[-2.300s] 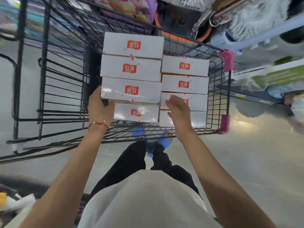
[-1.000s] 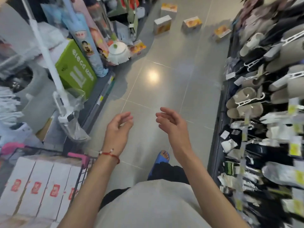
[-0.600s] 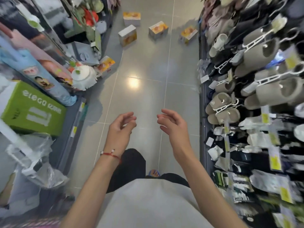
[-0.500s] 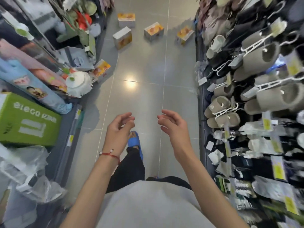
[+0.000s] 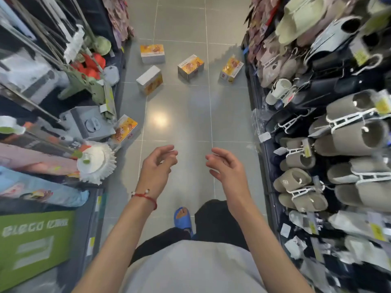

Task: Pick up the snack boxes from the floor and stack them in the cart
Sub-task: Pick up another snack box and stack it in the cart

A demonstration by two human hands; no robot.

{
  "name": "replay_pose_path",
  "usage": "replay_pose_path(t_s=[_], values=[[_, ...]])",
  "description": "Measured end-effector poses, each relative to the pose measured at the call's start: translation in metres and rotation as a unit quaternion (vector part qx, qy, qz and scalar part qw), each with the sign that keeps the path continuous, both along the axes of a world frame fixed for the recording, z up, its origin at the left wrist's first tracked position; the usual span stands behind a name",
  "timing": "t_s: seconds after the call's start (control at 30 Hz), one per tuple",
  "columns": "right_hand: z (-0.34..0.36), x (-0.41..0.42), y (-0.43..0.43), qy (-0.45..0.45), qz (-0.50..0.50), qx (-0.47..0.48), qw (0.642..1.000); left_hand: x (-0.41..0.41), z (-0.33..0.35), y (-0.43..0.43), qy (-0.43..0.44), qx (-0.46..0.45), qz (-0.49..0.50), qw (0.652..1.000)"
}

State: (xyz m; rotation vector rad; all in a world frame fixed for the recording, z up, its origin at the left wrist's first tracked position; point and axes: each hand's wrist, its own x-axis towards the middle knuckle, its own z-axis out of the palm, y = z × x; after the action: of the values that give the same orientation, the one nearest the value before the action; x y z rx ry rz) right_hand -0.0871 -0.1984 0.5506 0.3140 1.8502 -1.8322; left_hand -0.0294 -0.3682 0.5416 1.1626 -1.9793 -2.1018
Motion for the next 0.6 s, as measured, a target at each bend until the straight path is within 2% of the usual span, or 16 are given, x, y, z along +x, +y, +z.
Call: replay_pose_path(t_s=[0.33,0.6], values=[[-0.024,-0.183,-0.122,-0.048,0.013,0.017,0.999,-0.162,-0.023,-0.118,-0.033,0.04,0.033,0.998],[-0.034,-0.356,-0.234,-0.078,0.108,0.067,0.989,-0.311,-0.025,-0.22,-0.061,0.054,0.085,0.993]])
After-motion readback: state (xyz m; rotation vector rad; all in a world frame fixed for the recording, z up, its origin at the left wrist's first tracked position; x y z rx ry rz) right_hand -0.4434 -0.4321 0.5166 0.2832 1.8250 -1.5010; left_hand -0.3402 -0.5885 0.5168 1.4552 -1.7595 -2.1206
